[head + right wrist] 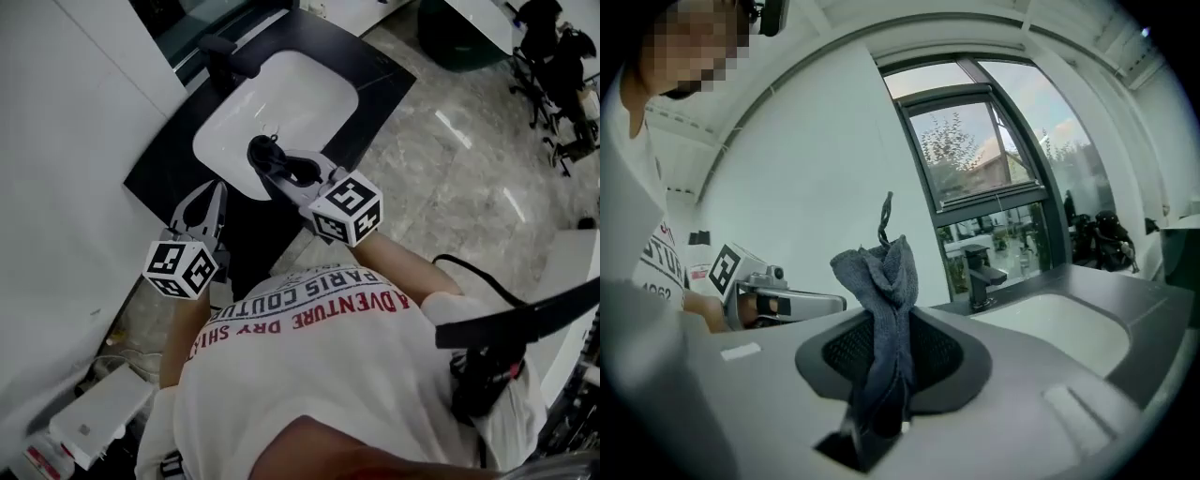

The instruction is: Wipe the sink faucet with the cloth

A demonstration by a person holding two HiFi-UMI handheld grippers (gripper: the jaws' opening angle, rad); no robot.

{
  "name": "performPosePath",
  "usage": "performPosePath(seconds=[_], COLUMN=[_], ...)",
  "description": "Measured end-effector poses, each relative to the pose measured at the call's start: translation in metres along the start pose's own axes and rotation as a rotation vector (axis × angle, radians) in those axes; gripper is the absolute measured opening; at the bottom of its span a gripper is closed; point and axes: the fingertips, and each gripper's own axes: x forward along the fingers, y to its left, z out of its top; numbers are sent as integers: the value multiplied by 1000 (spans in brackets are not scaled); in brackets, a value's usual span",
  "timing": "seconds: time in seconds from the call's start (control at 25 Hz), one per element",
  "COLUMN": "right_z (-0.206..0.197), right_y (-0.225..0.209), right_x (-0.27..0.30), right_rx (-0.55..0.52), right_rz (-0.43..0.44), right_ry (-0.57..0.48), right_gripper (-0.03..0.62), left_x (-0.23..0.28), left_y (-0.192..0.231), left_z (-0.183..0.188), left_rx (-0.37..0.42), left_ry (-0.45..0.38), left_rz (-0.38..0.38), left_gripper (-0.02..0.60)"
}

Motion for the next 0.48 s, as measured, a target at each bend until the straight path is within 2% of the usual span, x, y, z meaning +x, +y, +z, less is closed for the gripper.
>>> performPosePath(seconds=[0.16, 0.24, 0.48], right_z=[-30, -36, -42], right_y=[-10, -6, 26], right_x=[-96, -146, -275], right_rx=[-54, -84, -75], right_rz=[176, 235, 360], right_ry=[31, 56, 109], right_gripper=[77, 77, 77], left_x=[-2, -10, -46], left_y=[-108, -163, -292], left_z=[-43, -57, -52], left_rx=[-49, -70, -43], left_ry=[-90, -110, -128], left_rz=[141, 188, 269], left_gripper=[2, 2, 2])
